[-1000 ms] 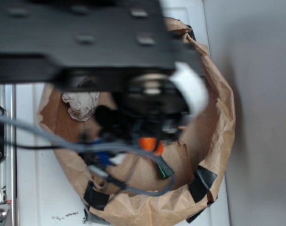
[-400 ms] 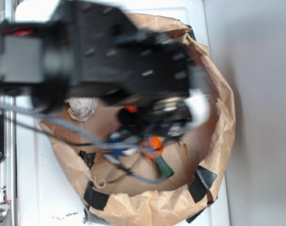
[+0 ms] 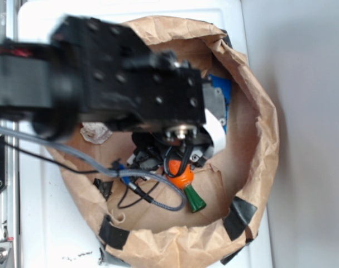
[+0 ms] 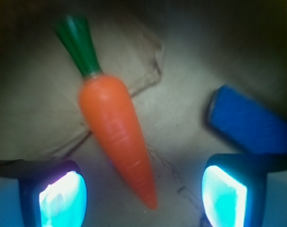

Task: Grab the carrot.

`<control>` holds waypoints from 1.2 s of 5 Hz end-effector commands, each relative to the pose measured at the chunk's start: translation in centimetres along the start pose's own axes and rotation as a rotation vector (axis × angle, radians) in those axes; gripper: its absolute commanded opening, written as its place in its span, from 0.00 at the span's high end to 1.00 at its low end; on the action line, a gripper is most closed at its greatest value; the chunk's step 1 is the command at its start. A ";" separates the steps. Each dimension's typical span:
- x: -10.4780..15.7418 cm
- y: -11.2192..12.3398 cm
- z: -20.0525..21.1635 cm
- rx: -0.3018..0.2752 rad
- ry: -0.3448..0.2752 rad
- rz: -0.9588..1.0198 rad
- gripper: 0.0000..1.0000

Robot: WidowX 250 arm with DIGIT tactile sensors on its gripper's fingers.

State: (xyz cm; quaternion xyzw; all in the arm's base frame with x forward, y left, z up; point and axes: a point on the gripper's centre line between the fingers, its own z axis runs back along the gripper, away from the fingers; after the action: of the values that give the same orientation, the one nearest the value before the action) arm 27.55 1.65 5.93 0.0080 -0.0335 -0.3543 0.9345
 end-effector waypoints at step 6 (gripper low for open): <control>-0.1 -1.7 9.0 -0.001 -0.117 0.018 1.00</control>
State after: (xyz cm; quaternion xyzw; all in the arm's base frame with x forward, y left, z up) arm 26.05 0.90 13.15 -0.0286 -0.0578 -0.3508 0.9342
